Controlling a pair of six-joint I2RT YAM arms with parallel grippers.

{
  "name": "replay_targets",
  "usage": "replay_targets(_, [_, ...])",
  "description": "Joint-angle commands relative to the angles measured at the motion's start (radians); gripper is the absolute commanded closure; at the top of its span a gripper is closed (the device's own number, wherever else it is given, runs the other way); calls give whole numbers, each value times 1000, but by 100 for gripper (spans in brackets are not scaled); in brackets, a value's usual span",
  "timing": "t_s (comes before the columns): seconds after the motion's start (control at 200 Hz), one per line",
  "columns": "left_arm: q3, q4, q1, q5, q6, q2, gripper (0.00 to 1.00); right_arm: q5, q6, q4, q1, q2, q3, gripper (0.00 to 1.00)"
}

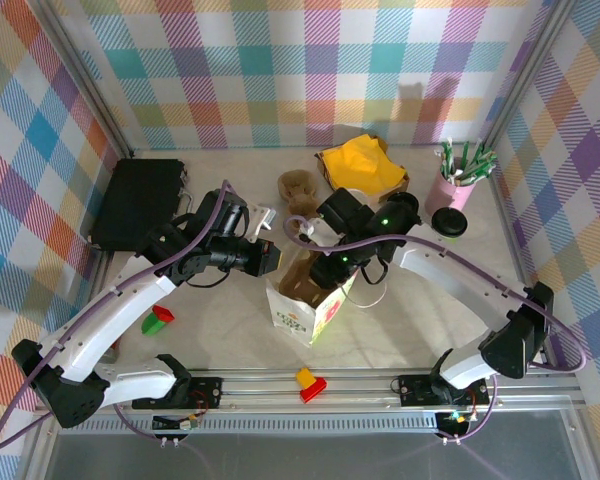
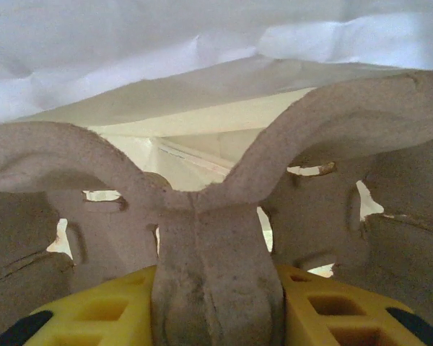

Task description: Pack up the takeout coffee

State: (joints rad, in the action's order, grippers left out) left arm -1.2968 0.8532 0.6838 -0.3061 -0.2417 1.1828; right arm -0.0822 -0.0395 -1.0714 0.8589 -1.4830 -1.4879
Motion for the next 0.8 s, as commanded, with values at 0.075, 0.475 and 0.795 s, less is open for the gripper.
replay_targets(0.075, [-13, -35, -7, -21, 7, -6, 95, -33, -22, -34, 8, -30, -43, 59])
replay_targets(0.475, [-7, -43, -7, -22, 7, -6, 96, -9, -10, -93, 25, -89, -82, 59])
replay_targets(0.795, [-9, -45, -8, -30, 7, 0, 97, 12, -8, -107, 29, -121, -104, 59])
